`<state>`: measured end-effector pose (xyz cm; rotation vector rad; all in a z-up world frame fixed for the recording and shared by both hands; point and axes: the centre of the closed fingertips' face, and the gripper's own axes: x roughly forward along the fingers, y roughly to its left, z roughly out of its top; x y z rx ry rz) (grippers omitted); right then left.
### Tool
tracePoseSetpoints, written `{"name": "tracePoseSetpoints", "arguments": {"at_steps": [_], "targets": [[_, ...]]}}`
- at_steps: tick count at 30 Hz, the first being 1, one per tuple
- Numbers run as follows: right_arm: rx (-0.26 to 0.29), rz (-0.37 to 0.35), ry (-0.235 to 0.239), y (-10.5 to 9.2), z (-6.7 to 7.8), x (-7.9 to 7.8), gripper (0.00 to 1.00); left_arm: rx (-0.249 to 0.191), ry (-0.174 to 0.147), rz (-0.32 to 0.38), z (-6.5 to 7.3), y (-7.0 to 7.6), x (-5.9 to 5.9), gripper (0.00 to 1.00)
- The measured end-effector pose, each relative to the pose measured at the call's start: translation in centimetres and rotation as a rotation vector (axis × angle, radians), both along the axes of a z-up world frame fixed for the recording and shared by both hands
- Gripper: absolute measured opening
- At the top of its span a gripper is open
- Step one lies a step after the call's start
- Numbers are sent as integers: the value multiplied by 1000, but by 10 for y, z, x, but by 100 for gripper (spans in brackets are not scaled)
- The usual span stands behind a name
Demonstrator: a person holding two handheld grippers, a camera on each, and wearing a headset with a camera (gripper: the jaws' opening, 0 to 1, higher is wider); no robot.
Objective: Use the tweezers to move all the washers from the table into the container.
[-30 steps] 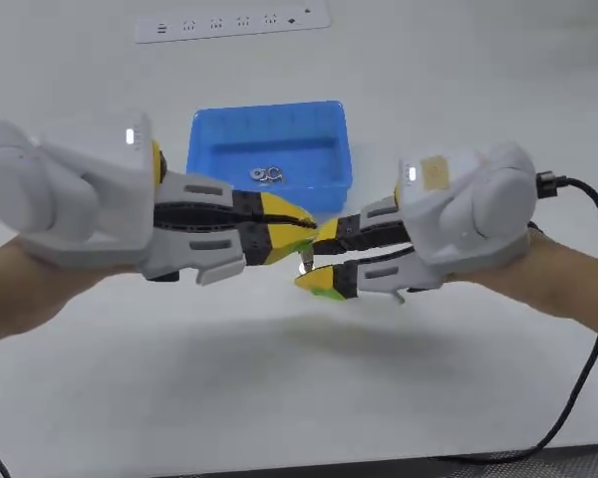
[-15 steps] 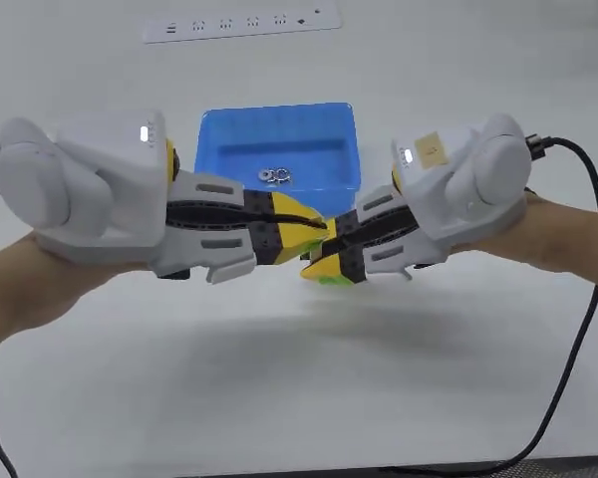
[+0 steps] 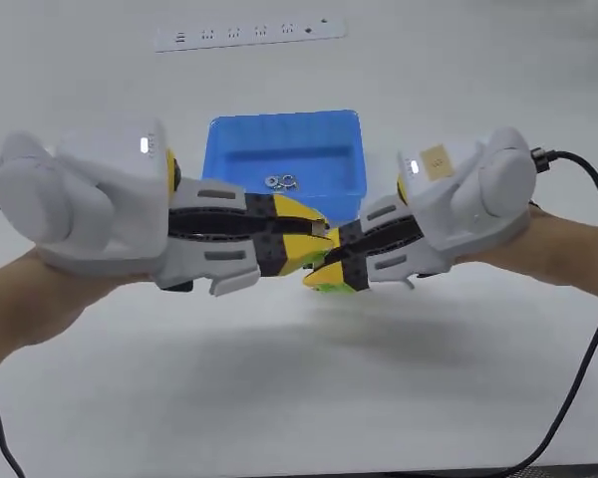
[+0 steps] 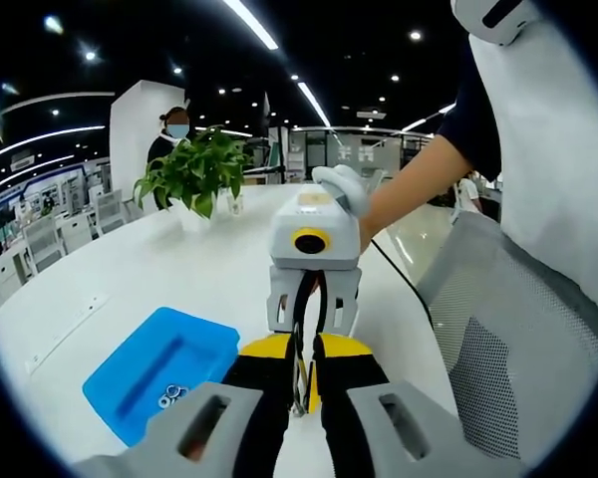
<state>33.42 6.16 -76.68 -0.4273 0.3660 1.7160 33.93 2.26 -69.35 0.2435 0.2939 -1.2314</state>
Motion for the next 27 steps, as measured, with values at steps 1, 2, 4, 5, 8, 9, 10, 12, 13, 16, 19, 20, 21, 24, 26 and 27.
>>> {"name": "tracePoseSetpoints", "arguments": {"at_steps": [1, 2, 4, 5, 8, 9, 10, 12, 13, 16, 19, 20, 21, 24, 26, 27], "targets": [[-3, -4, -2, -1, 0, 0, 7, -1, 1, 4, 0, 1, 0, 13], [-3, -7, -2, -1, 1, 1, 7, -2, 0, 8, 1, 2, -1, 15], [-2, -22, -11, -3, 5, 3, 7, -10, -9, 23, 3, 5, -1, 19], [-3, -28, -16, -3, 6, 4, 8, -35, -21, 32, 8, 6, -2, 21], [6, -39, -25, -5, 12, 4, 8, -46, -28, 49, 14, 10, -4, 25], [11, -42, -29, -6, 15, 4, 8, -45, -28, 54, 14, 11, -6, 26], [14, -45, -33, -6, 17, 4, 8, -46, -26, 57, 15, 12, -7, 27], [21, -49, -38, -6, 22, 5, 8, -52, -25, 67, 16, 15, -10, 27], [24, -52, -44, -6, 25, 5, 8, -55, -25, 74, 16, 16, -10, 28], [42, -66, -66, -4, 36, 9, 8, -62, -27, 105, 18, 21, -12, 28], [55, -75, -76, -3, 45, 12, 8, -66, -33, 127, 19, 26, -13, 29], [58, -79, -81, -3, 48, 13, 8, -62, -35, 135, 18, 27, -13, 29], [62, -82, -83, -3, 51, 15, 8, -53, -38, 145, 17, 30, -13, 30], [77, -94, -95, -2, 62, 20, 8, -54, -42, 171, 17, 38, -14, 32], [82, -98, -101, -1, 67, 23, 8, -62, -45, 195, 18, 43, -13, 34], [84, -100, -107, 0, 69, 24, 8, -61, -49, 205, 18, 46, -13, 35]]}}
